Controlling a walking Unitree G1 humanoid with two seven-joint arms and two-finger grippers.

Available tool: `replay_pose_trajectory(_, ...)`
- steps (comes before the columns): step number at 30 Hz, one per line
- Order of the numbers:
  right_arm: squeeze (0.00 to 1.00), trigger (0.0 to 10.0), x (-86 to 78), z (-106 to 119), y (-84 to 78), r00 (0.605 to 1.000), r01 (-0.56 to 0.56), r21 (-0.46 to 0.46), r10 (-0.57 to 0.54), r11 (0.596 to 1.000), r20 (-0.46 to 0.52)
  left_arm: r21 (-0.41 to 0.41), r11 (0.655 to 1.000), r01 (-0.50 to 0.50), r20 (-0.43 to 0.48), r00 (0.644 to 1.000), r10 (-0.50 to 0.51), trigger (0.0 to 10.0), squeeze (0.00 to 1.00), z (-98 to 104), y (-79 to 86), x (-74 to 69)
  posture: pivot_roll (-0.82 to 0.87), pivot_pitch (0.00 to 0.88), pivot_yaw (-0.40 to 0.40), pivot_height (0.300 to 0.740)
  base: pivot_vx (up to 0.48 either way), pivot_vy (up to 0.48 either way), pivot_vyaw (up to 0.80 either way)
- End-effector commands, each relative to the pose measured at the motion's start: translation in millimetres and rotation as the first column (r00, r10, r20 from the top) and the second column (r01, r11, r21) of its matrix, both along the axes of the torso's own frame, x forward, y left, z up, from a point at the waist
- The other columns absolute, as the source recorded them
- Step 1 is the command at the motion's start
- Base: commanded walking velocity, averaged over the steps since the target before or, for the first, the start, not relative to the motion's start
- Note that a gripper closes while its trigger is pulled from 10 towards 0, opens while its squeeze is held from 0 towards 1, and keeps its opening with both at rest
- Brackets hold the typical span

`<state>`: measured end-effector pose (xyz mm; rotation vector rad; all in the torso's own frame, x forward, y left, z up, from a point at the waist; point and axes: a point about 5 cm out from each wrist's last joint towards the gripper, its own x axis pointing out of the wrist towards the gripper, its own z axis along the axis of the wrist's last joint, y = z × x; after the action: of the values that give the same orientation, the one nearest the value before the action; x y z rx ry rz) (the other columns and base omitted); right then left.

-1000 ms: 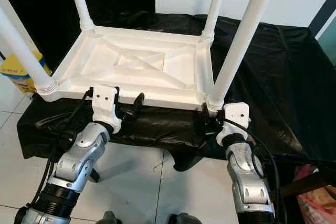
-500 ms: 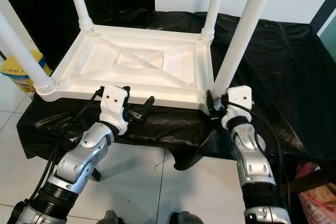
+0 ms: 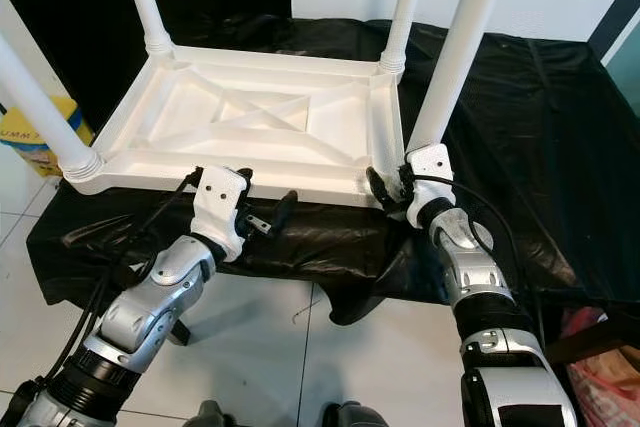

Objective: Building children table

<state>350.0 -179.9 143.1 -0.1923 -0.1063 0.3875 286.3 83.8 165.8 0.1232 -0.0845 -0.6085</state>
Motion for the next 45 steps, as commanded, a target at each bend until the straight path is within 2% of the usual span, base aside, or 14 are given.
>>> replay_pose_trajectory(1, 0.00, 10.0, -4.8, -12.0, 15.4, 0.995, -0.092, 0.003, 0.092, 0.996, -0.046, 0.034, 0.949, 0.314, -0.031, 0.949, -0.313, 10.0, 0.00, -0.6, -13.7, -13.9, 0.05, 0.125, -0.064, 0.740, 0.000, 0.000, 0.00)
replay_pose_trajectory(4, 0.00, 10.0, -11.1, -17.0, 27.1, 0.985, -0.167, 0.022, 0.168, 0.986, -0.051, 0.048, 0.946, 0.322, -0.033, 0.947, -0.320, 10.0, 0.00, -1.0, -13.1, -15.3, 0.04, 0.116, -0.071, 0.740, 0.000, 0.000, 0.00)
replay_pose_trajectory(12, 0.00, 10.0, -19.3, -20.1, 39.8, 0.969, -0.243, 0.051, 0.245, 0.969, -0.036, 0.067, 0.934, 0.350, -0.035, 0.937, -0.348, 10.0, 0.00, 0.4, -10.8, -16.2, 0.04, 0.111, -0.075, 0.740, 0.000, 0.000, 0.00)
replay_pose_trajectory(15, 0.00, 10.0, -31.9, -21.3, 49.2, 0.950, -0.308, 0.072, 0.311, 0.949, -0.024, 0.083, 0.917, 0.391, -0.043, 0.920, -0.389, 10.0, 0.00, 2.8, -7.0, -17.3, 0.03, 0.100, -0.081, 0.740, 0.000, 0.000, 0.00)
replay_pose_trajectory(18, 0.00, 10.0, -35.0, -22.2, 51.0, 0.944, -0.325, 0.080, 0.328, 0.942, -0.027, 0.088, 0.913, 0.399, -0.046, 0.917, -0.397, 10.0, 0.00, 3.1, -6.1, -17.7, 0.03, 0.098, -0.082, 0.740, 0.000, 0.000, 0.00)
replay_pose_trajectory(22, 0.00, 10.0, -45.2, -26.8, 64.6, 0.916, -0.393, 0.097, 0.399, 0.914, -0.042, 0.114, 0.900, 0.420, -0.059, 0.907, -0.416, 10.0, 0.00, 0.8, -4.1, -19.4, 0.03, 0.091, -0.084, 0.740, 0.000, 0.000, 0.00)
replay_pose_trajectory(30, 0.00, 10.0, -41.8, -29.0, 60.1, 0.926, -0.372, 0.082, 0.375, 0.925, -0.039, 0.108, 0.898, 0.425, -0.063, 0.905, -0.421, 10.0, 0.00, 0.4, -5.5, -20.0, 0.03, 0.089, -0.087, 0.740, 0.000, 0.000, 0.00)
replay_pose_trajectory(31, 0.00, 10.0, -39.6, -29.0, 55.6, 0.930, -0.363, 0.073, 0.366, 0.929, -0.040, 0.108, 0.898, 0.426, -0.065, 0.905, -0.421, 10.0, 0.00, -0.1, -5.9, -20.2, 0.03, 0.088, -0.086, 0.740, 0.000, 0.000, 0.00)
replay_pose_trajectory(32, 0.00, 4.8, -35.0, -27.9, 47.2, 0.933, -0.354, 0.048, 0.357, 0.934, -0.044, 0.114, 0.894, 0.433, -0.071, 0.901, -0.428, 10.0, 0.00, -1.8, -6.6, -22.5, 0.03, 0.085, -0.087, 0.740, 0.000, 0.000, 0.00)
replay_pose_trajectory(34, 0.00, 4.8, -30.9, -25.4, 37.7, 0.937, -0.346, 0.020, 0.346, 0.938, -0.050, 0.122, 0.888, 0.444, -0.078, 0.896, -0.437, 10.0, 0.00, -3.7, -7.2, -25.3, 0.03, 0.085, -0.088, 0.740, 0.000, 0.000, 0.00)
replay_pose_trajectory(35, 0.00, 0.0, -29.0, -23.4, 35.1, 0.940, -0.337, 0.013, 0.338, 0.941, -0.046, 0.123, 0.883, 0.452, -0.085, 0.892, -0.444, 10.0, 0.00, -4.5, -7.7, -26.8, 0.04, 0.086, -0.089, 0.740, 0.000, 0.000, 0.00)
replay_pose_trajectory(40, 0.00, 0.0, -25.4, -17.9, 30.5, 0.954, -0.298, 0.016, 0.298, 0.954, -0.028, 0.130, 0.872, 0.471, -0.102, 0.882, -0.461, 10.0, 0.00, -7.1, -7.5, -30.9, 0.04, 0.087, -0.090, 0.740, 0.000, 0.000, 0.00)
replay_pose_trajectory(45, 0.00, 0.0, -25.4, -18.3, 27.7, 0.967, -0.250, 0.051, 0.252, 0.967, -0.034, 0.127, 0.880, 0.458, -0.102, 0.888, -0.448, 10.0, 0.00, -7.5, -6.8, -31.3, 0.04, 0.093, -0.093, 0.740, 0.000, 0.000, 0.00)
